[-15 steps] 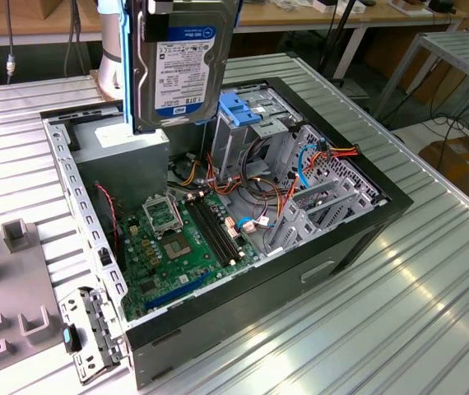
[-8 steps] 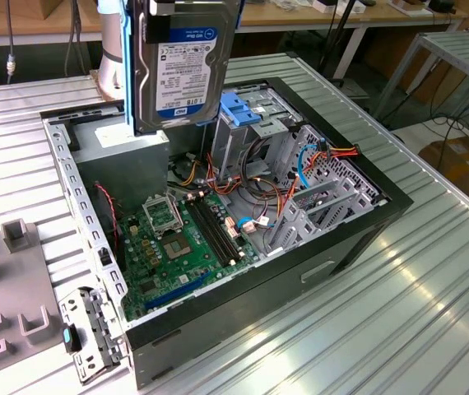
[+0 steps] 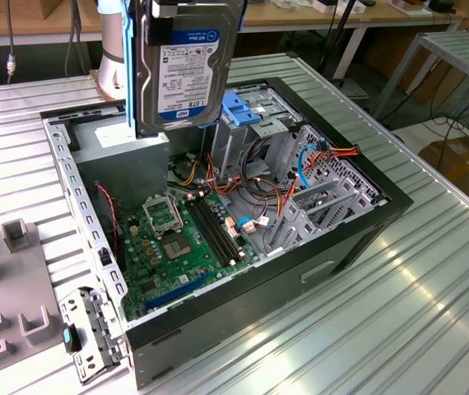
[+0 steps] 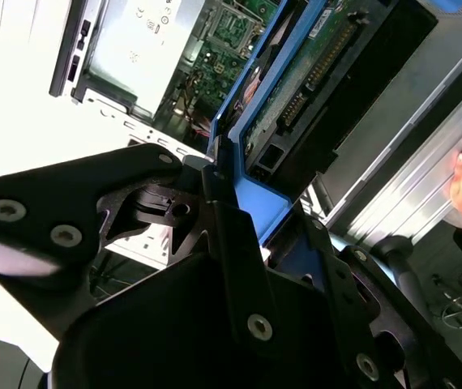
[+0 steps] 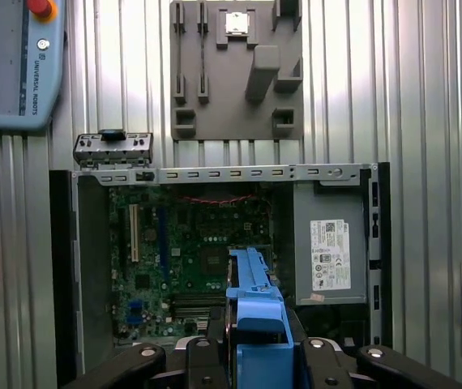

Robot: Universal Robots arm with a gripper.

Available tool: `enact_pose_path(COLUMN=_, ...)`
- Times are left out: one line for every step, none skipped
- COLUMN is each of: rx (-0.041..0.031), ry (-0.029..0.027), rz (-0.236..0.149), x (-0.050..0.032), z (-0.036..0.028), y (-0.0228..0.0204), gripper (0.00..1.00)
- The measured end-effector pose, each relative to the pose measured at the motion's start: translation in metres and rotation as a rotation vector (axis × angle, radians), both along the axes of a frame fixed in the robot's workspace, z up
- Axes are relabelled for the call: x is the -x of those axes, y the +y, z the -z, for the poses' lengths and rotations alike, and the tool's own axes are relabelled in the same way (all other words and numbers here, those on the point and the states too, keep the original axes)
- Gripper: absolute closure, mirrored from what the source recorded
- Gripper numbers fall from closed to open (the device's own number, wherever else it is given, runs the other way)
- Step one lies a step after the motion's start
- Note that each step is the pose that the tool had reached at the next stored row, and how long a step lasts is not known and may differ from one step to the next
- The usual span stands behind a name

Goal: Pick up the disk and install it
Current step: 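Insert the disk into the insertion slot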

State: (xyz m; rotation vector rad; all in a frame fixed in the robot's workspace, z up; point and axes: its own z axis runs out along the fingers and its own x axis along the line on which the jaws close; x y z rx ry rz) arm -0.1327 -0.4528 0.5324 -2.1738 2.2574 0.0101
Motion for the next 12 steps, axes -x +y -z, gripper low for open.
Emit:
enact_pose_path(rx=-0.0001, ry=-0.0001, rz=0.000, x=0.0000, z=0.0000, y=-0.0004, gripper=0.63)
enact_pose_path(rx=-0.0001, ry=0.0000, rz=0.000, x=-0.0001, z=0.0000, y=-0.0007, gripper=0.63)
enact_pose_path(rx=-0.0001, ry=-0.0001, rz=0.000, x=-0.0001, z=0.0000, y=-0.0012, gripper=0.63)
enact_pose_path(rx=0.0000, ry=0.0000, rz=0.000, x=-0.0001, z=0.0000, y=-0.0015, gripper=0.63)
enact_pose_path(rx=-0.0001, ry=0.0000, rz=0.000, x=-0.0001, z=0.0000, y=-0.0018, gripper=0.63)
enact_pose_path(rx=-0.0001, ry=0.0000, rz=0.000, x=-0.0002, z=0.0000, y=-0.0023, gripper=0.63)
enact_pose_path(rx=0.0000, ry=0.0000, rz=0.000, x=-0.0003, z=0.0000, y=-0.0028, gripper=0.63)
enact_pose_path(rx=-0.0001, ry=-0.0001, rz=0.000, x=-0.0003, z=0.0001, y=-0.0033, gripper=0.63)
enact_pose_path(rx=-0.0001, ry=-0.0001, rz=0.000, x=-0.0003, z=0.0000, y=-0.0037, gripper=0.63)
enact_pose_path(rx=-0.0001, ry=-0.0001, rz=0.000, x=-0.0004, z=0.0000, y=-0.0041, gripper=0.63)
enact_pose_path(rx=-0.0001, ry=-0.0001, rz=0.000, x=-0.0004, z=0.0000, y=-0.0044, gripper=0.63)
enact_pose_path(rx=0.0000, ry=0.0000, rz=0.000, x=-0.0004, z=0.0000, y=-0.0047, gripper=0.63)
